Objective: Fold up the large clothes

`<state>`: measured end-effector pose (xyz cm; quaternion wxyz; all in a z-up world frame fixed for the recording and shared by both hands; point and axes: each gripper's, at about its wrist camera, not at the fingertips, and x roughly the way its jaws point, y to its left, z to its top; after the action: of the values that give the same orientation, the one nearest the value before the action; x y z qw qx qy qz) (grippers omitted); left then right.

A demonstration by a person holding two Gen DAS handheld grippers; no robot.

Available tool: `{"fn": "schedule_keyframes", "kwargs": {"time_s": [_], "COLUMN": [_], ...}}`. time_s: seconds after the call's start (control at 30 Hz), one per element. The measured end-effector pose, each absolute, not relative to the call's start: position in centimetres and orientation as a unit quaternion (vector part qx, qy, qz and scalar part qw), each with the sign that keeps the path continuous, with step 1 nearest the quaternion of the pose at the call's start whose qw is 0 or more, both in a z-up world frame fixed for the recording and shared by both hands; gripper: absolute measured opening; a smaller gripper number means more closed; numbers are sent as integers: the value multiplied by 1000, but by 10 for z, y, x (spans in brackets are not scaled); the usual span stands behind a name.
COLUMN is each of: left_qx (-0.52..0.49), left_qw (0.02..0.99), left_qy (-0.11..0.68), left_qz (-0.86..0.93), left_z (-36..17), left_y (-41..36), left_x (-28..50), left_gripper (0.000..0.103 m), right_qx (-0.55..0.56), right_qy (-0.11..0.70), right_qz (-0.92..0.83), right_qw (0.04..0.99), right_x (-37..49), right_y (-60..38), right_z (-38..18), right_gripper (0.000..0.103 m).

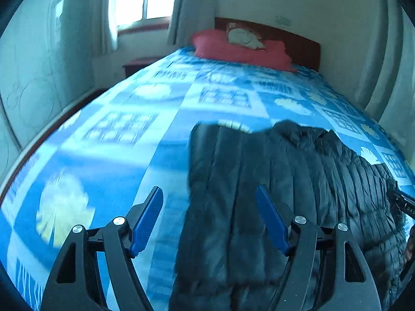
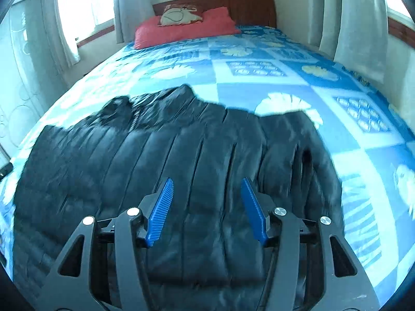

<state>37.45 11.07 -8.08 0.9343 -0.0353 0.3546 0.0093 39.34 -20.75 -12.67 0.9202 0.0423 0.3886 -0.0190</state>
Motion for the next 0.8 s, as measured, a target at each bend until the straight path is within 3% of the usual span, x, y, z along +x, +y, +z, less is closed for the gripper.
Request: {"fn": "schedule_keyframes", "kwargs": {"time_s": [0.17,0.27,0.37,0.5,0.6,0.8], "left_qx": [-7,-7,-56,-77,-67,-53], "left_qw": [927,905,884,886,914,895], "left_qy": [373,423,463,454,396,440], "left_qz": [30,47,38,42,53,45], "left_z": [-104,-134,-156,-134,-113,-155], "left_y": [93,101,114,122,133,147], "left_x": [433,460,476,464,441,454], "left_gripper": [73,74,76,74,74,76], "right_qx": [31,23,23,36,29,40], "right_qy": [415,425,427,415,391,415], "right_qz": [-31,-28,-26,-24,-42,-41], "right_qw": [909,904,904,909,919,908], "right_x": [426,433,434,426,415,424], "right_y": [-214,-215,-214,-217,-224,-242], "right_z": [-153,-173,-174,-156,-146,-179], "right_gripper": [55,60,61,60,60,62]}}
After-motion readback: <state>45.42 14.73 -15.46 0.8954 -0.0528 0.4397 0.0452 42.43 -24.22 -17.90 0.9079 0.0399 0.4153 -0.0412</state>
